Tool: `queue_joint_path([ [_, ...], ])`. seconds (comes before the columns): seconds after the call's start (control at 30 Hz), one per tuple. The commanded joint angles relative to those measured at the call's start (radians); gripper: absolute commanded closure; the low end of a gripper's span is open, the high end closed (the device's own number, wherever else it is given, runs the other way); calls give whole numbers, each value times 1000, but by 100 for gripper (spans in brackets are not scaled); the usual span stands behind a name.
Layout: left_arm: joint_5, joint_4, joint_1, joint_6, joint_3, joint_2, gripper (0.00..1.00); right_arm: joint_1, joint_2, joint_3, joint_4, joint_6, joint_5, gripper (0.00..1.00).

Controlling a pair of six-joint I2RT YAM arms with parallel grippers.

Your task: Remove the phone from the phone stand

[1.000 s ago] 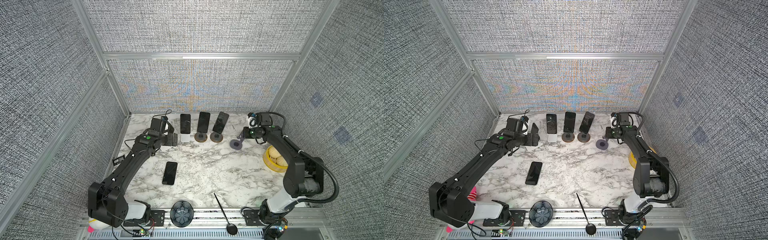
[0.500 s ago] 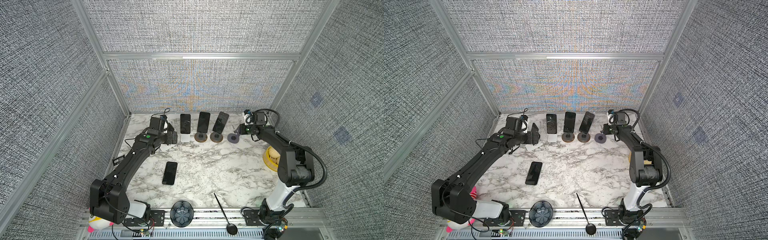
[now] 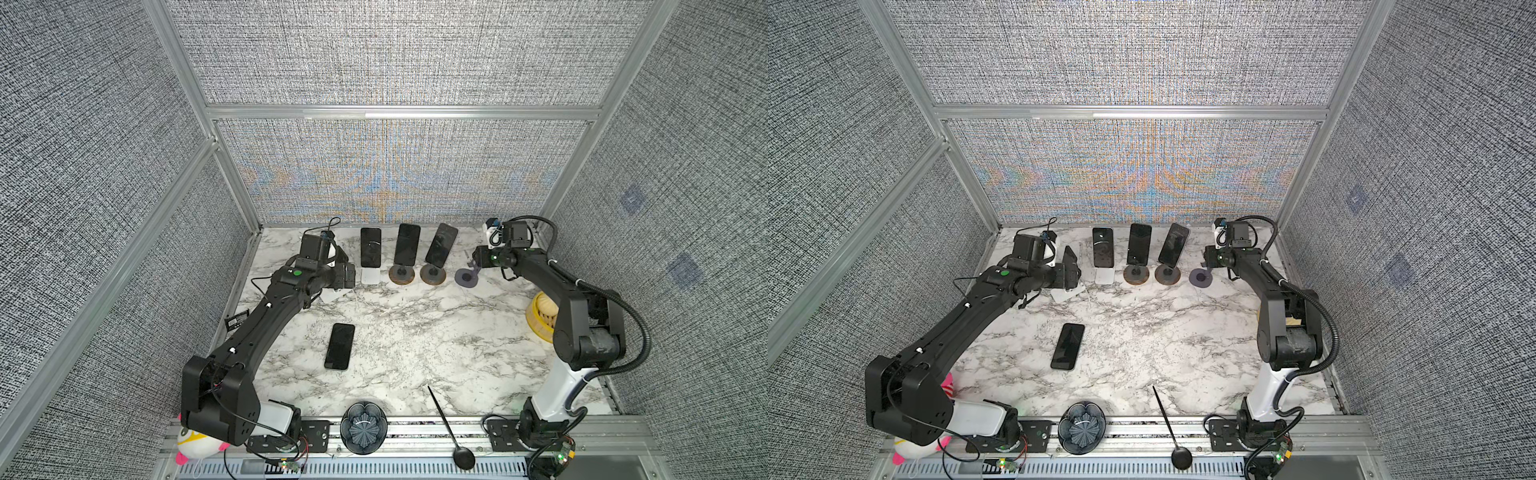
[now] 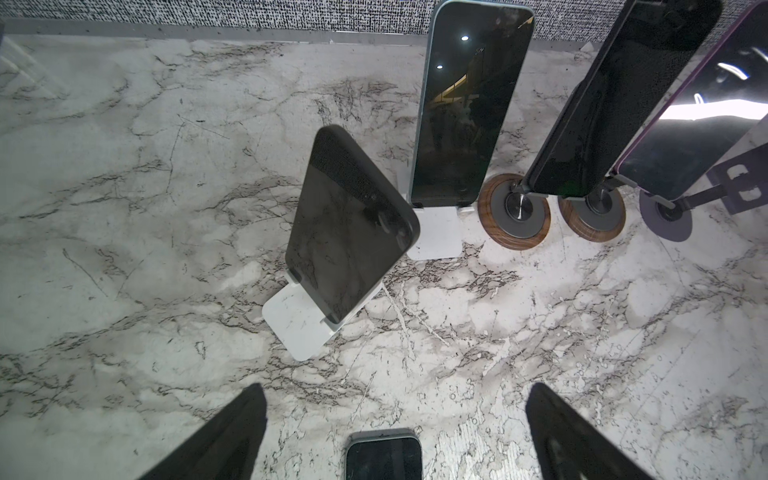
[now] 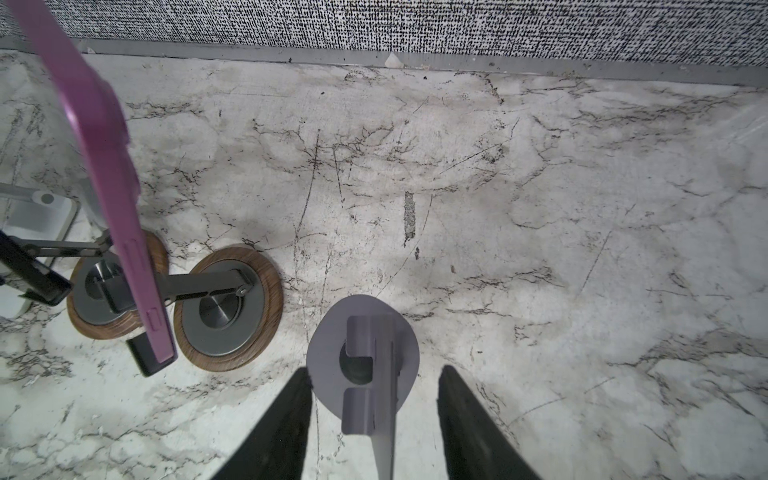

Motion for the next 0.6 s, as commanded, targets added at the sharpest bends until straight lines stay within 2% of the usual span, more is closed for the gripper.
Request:
queue_joint_path([
  [0.0, 33, 19, 11, -39, 5, 1, 1, 2, -20, 18, -45, -11, 0, 39],
  [0.07, 59, 27, 26, -58, 3, 0, 1, 3, -30, 37, -78, -17, -1, 22],
  [0.17, 68, 39, 41, -44, -4, -4, 1, 2, -60, 53, -136, -36, -2, 1],
  [0.4, 39, 120, 70, 177, -10, 26, 1, -4, -177, 38, -268, -58, 17, 1],
  [0.57, 111, 257, 97, 332, -43, 73, 1, -2, -284, 7, -377, -19, -15, 1],
])
